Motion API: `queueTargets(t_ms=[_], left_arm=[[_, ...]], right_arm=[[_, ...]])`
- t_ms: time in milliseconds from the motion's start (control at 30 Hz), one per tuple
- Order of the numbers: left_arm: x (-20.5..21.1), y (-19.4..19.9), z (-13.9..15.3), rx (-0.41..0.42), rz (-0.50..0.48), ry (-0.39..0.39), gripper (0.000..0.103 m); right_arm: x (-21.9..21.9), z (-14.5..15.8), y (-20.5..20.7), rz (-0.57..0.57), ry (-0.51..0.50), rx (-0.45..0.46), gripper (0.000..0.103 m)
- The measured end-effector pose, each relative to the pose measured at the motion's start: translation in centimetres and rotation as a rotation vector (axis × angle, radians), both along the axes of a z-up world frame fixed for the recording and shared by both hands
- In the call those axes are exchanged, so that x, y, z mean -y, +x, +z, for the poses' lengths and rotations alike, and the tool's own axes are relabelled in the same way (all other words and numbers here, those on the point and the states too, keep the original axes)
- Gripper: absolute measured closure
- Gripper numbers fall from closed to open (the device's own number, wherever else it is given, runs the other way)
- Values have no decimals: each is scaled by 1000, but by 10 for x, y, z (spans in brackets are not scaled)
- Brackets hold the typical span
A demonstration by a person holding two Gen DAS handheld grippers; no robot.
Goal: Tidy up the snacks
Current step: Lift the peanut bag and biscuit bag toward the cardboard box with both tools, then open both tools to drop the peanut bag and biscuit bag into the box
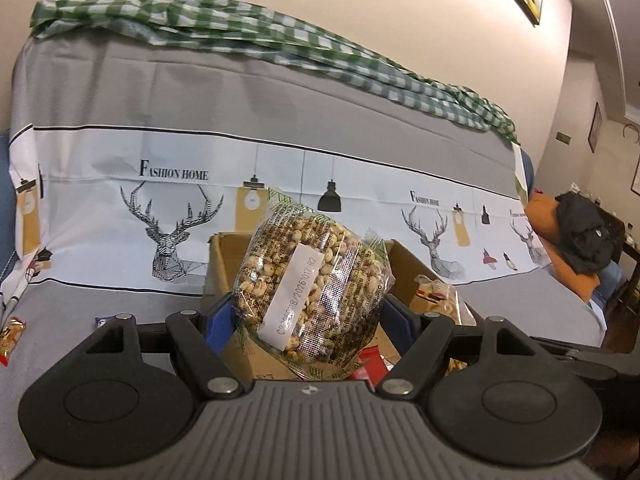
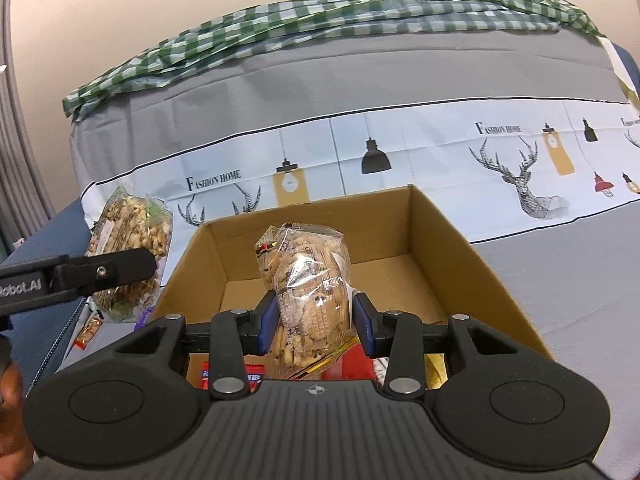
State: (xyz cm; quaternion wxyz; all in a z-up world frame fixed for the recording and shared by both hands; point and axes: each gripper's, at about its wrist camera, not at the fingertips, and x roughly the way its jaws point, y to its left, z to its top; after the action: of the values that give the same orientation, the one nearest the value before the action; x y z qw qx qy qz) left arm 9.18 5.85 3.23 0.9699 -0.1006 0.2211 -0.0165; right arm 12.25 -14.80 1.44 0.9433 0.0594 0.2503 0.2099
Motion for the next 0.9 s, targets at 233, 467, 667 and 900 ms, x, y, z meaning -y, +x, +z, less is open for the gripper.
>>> queueTargets(t_ms=[233,467,667,900], left_arm=[[4,2,-3,-14,-17,-1,23],[4,2,-3,-13,-21,-5,23],[8,3,-2,-5,-35,-8,23],[17,1,1,15,-68,-6,23]], right_arm=[[3,-1,1,-12,-7,3,61],[2,-1,1,-9,-17,6,61],[1,1,-1,-28,-20,25,61],[7,3,-2,-64,-22,50,61]])
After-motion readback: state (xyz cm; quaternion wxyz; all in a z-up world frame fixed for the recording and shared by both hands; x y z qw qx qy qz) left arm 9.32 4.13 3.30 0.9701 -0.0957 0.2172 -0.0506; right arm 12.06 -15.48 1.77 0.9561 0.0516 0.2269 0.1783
